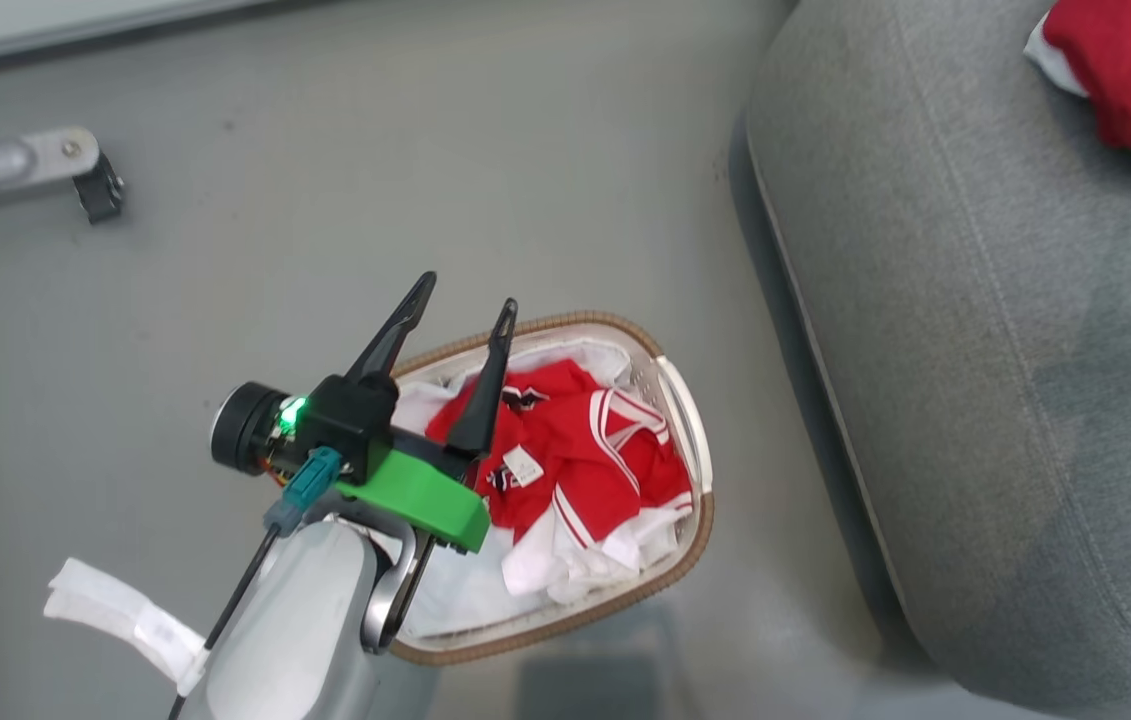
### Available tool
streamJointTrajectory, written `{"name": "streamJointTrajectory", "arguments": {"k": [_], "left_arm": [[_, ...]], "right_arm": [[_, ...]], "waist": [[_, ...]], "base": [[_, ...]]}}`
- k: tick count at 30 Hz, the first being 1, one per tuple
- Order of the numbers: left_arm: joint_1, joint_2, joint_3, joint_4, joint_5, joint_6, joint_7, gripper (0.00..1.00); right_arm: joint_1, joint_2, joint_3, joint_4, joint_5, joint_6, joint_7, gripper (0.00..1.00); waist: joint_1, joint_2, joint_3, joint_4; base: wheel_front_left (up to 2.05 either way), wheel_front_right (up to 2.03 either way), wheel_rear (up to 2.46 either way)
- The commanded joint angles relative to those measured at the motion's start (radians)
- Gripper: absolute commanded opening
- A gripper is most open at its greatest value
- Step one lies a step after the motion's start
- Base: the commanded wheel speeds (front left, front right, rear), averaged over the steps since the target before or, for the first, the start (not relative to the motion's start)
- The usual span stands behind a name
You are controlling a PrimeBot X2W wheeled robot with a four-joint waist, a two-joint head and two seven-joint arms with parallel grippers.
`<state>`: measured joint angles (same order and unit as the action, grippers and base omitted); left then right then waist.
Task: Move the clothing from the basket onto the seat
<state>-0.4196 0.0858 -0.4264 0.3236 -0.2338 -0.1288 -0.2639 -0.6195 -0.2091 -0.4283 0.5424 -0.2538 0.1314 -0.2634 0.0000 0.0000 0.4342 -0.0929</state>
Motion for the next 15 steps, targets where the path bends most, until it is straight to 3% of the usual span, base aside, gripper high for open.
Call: {"name": "streamJointTrajectory", "arguments": {"k": [1,7,15], "left_arm": [[0.027,-0.002,0.013,-0.003,-0.003,0.002,-0.001,1.00],[0.086,-0.014,0.077,-0.012,-0.014,0.007,-0.001,1.00],[0.178,-0.022,0.176,-0.009,-0.015,0.021,-0.001,1.00]], "right_arm": [[0.019,-0.011,0.012,-0.004,0.010,-0.001,-0.002,1.00],[0.009,0.002,0.088,-0.008,0.043,-0.001,-0.002,1.00],[0.034,0.073,0.192,-0.010,0.104,-0.001,-0.002,1.00]], "waist": [[0.0000,0.0000,-0.101,0.013],[0.0000,0.0000,-0.210,0.052],[0.0000,0.0000,-0.313,0.112]], "base": [[0.00,0.00,0.00],[0.00,0.00,0.00],[0.00,0.00,0.00]]}}
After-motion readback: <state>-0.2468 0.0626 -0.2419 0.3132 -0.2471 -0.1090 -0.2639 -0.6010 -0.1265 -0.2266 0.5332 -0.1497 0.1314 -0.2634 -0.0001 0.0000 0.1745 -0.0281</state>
